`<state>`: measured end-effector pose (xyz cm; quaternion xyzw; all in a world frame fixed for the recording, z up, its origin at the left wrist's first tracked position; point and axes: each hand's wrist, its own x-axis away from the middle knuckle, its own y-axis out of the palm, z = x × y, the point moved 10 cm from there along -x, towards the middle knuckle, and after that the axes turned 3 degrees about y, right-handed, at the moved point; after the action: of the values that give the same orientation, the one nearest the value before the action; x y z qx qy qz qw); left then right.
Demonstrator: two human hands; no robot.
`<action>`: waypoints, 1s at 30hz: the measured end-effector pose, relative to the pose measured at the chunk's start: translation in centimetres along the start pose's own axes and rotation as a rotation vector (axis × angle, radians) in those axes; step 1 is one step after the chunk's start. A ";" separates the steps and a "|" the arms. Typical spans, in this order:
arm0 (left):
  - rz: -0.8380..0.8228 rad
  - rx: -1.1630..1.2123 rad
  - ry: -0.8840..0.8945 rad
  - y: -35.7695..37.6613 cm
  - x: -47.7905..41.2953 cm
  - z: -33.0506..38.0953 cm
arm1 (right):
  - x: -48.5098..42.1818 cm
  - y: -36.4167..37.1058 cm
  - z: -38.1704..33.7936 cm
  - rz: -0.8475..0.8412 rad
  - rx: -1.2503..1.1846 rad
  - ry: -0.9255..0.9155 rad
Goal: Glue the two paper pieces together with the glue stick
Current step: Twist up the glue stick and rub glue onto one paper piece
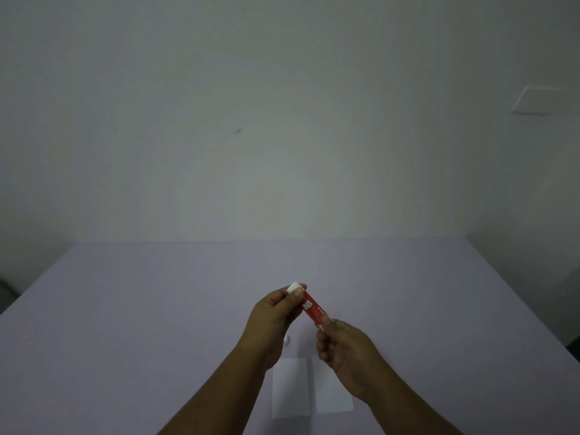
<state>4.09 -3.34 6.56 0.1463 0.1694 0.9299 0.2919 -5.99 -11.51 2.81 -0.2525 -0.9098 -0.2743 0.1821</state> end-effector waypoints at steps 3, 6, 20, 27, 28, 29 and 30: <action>-0.038 -0.009 -0.009 0.4 0.1 0.2 | 0.5 0.5 1.3 -0.034 -0.054 0.141; -0.057 -0.047 -0.006 0.6 0.2 0.4 | 0.6 0.5 2.0 -0.044 -0.038 0.192; -0.052 -0.063 -0.007 0.4 0.1 0.3 | 0.8 0.4 1.9 -0.032 -0.047 0.182; -0.067 -0.035 -0.023 0.5 0.3 0.1 | 0.7 0.3 1.5 -0.050 -0.039 0.116; -0.073 -0.036 -0.027 0.6 0.3 0.1 | 0.8 0.3 1.9 -0.048 -0.048 0.155; -0.077 -0.042 -0.029 0.6 0.3 0.1 | 0.8 0.2 2.3 -0.043 -0.043 0.186; -0.078 -0.050 -0.030 0.6 0.2 0.1 | 0.8 0.2 2.4 -0.043 -0.033 0.200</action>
<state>3.63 -3.64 6.94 0.1464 0.1472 0.9195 0.3339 -6.94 -9.63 1.39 -0.2074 -0.8877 -0.3168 0.2619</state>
